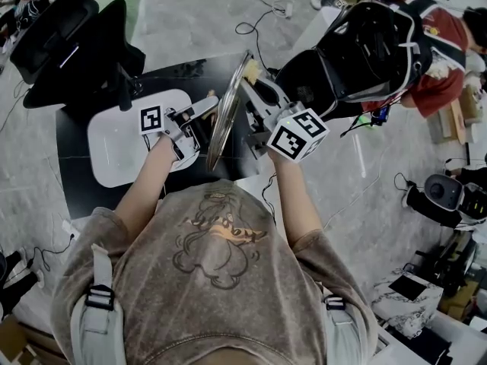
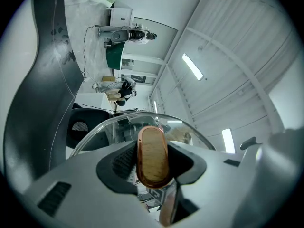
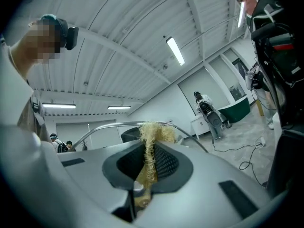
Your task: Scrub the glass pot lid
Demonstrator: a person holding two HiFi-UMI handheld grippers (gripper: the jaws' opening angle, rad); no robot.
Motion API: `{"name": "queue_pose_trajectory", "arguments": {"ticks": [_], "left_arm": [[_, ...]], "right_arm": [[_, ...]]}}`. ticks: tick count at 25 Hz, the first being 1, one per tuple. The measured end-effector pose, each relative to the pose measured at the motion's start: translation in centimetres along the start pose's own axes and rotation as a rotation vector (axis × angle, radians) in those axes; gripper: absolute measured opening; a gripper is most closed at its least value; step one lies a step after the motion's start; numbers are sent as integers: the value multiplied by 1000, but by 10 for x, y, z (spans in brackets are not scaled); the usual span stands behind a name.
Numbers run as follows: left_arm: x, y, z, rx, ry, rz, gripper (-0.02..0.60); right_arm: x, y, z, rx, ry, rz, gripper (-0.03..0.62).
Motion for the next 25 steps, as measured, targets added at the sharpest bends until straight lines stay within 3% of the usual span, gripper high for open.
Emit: {"name": "queue_pose_trajectory", "arguments": {"ticks": [12, 25], "left_arm": [[0, -12, -2, -21, -9, -6, 179], [5, -13, 8, -10, -39, -27, 179]], "right_arm": [[9, -26, 48, 72, -97, -49, 41], [13, -101, 91, 175, -172, -185, 41]]}}
Point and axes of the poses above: the fingertips, and each gripper's own axes: x forward along the fingers, z to its right, y out of its top, the point moved 2 cm from there along -x, backward along the fingers, and after that the axes turned 14 degrees about -z, right-handed, at the moved point
